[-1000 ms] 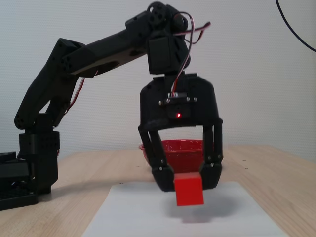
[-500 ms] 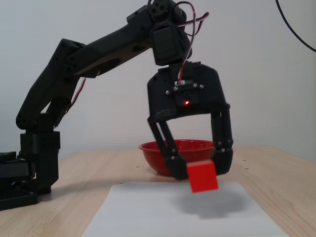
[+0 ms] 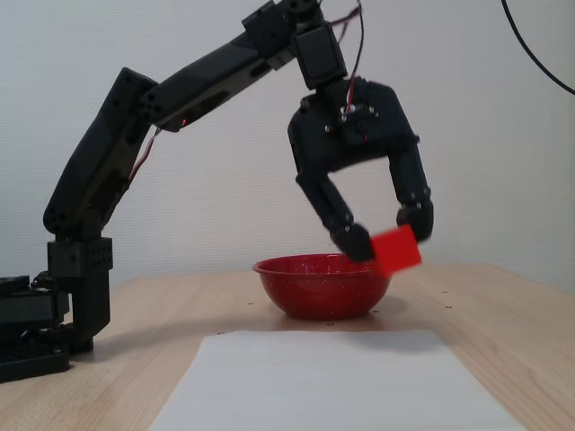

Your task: Grasp the red cube and put it in the red bowl.

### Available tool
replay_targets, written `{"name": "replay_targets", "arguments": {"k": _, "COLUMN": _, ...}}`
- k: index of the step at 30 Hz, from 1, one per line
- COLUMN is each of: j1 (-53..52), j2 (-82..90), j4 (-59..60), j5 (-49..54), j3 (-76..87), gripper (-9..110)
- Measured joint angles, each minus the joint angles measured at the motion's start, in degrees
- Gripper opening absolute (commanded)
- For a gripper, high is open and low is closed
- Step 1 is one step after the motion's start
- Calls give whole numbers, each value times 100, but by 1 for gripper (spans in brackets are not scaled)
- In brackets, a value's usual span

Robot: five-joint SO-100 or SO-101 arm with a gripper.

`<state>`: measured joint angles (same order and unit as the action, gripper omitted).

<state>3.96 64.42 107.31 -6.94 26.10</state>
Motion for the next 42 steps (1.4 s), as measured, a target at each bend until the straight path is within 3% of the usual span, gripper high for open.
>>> {"name": "replay_targets", "arguments": {"k": 35, "j1": -3384, "j2": 1283, "j4": 0, "j5": 1503, "j3": 1758, "gripper": 0}}
{"name": "replay_targets", "arguments": {"k": 36, "j1": -3428, "j2": 1283, "j4": 0, "j5": 1512, "j3": 1758, "gripper": 2}}
{"name": "replay_targets", "arguments": {"k": 39, "j1": -3498, "j2": 1283, "j4": 0, "j5": 1512, "j3": 1758, "gripper": 32}}
{"name": "replay_targets", "arguments": {"k": 42, "j1": -3533, "j2": 1283, "j4": 0, "j5": 1468, "j3": 1758, "gripper": 43}}
